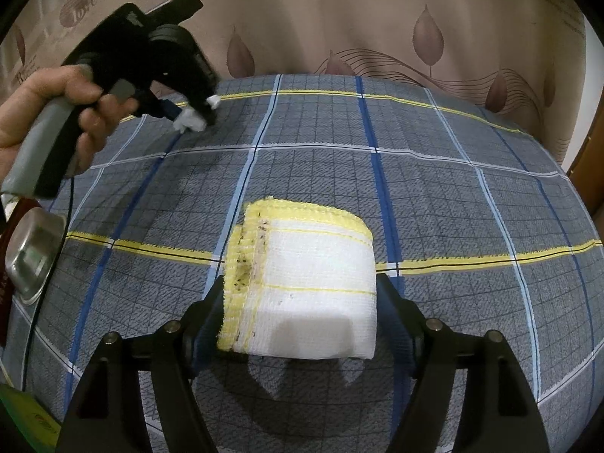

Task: Organize soft objects
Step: 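Grasp the small white cloth with the left gripper while the right gripper holds the towel, then carry the small white cloth into the gold tray and open the left gripper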

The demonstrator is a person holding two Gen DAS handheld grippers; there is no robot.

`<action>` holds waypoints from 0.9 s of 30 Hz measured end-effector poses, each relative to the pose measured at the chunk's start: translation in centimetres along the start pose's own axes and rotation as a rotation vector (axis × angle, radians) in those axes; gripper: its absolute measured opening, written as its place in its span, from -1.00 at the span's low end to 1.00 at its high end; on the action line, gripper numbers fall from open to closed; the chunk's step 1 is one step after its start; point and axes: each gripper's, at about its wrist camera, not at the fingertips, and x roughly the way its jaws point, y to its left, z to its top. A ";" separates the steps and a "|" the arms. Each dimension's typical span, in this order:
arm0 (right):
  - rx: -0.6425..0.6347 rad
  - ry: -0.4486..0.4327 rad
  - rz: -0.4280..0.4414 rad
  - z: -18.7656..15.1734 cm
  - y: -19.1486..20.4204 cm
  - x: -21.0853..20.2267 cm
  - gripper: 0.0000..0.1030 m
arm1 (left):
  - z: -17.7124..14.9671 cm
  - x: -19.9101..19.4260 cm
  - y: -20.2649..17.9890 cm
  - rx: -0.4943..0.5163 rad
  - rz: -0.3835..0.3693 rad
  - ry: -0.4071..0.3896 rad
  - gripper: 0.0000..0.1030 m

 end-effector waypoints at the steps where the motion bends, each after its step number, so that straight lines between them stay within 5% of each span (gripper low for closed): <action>1: -0.002 0.001 -0.001 0.0 0.0 0.0 0.43 | -0.5 -0.3 -0.1 0.013 -0.004 0.008 -0.67; 27: -0.019 0.005 -0.018 -0.1 0.2 0.4 0.45 | -18.0 -15.4 7.3 0.065 -0.070 0.041 -0.69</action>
